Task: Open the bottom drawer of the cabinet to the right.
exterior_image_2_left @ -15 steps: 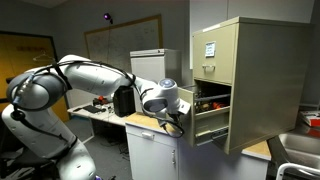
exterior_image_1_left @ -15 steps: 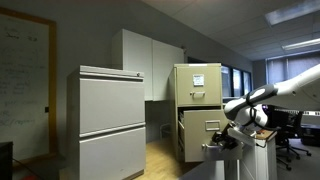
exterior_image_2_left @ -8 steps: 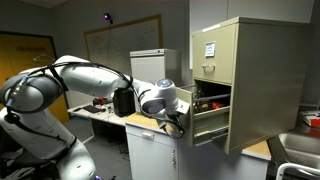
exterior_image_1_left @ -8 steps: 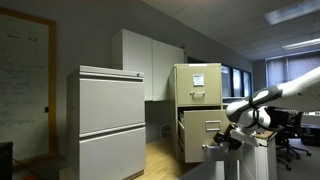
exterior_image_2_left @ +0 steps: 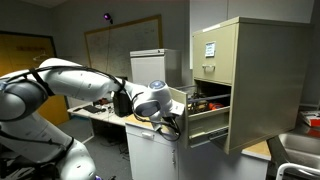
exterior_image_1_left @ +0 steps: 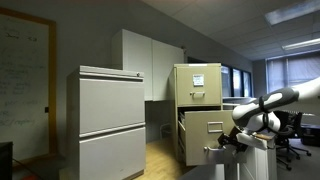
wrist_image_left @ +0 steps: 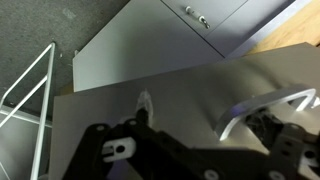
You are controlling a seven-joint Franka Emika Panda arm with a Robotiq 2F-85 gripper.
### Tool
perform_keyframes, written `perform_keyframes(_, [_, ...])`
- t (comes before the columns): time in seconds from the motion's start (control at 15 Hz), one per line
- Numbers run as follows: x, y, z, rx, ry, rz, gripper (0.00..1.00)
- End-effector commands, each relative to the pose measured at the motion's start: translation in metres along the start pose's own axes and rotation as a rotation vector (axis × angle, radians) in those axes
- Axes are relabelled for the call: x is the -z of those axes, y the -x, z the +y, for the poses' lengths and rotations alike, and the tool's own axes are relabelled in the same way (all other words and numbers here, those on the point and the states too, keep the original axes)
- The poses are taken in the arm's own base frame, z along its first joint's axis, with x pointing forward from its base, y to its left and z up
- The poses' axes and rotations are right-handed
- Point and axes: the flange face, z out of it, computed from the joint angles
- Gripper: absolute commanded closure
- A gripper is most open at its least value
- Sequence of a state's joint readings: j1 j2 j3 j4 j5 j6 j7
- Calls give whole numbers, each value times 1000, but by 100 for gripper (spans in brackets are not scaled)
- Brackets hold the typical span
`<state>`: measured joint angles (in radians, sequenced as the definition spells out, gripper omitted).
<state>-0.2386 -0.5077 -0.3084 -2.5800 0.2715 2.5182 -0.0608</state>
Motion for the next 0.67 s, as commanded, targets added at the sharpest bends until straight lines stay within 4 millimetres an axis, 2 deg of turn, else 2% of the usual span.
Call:
perform_keyframes(0.0, [32,12,-24,132,-42,54,0])
perform_keyframes(0.33, [48,16,-45,127,-27,97,0])
perform_keyframes(0.47, [61,17,-68,172,-36,139,0])
perform_keyframes(0.6, [83,19,-96,252,-68,209,0])
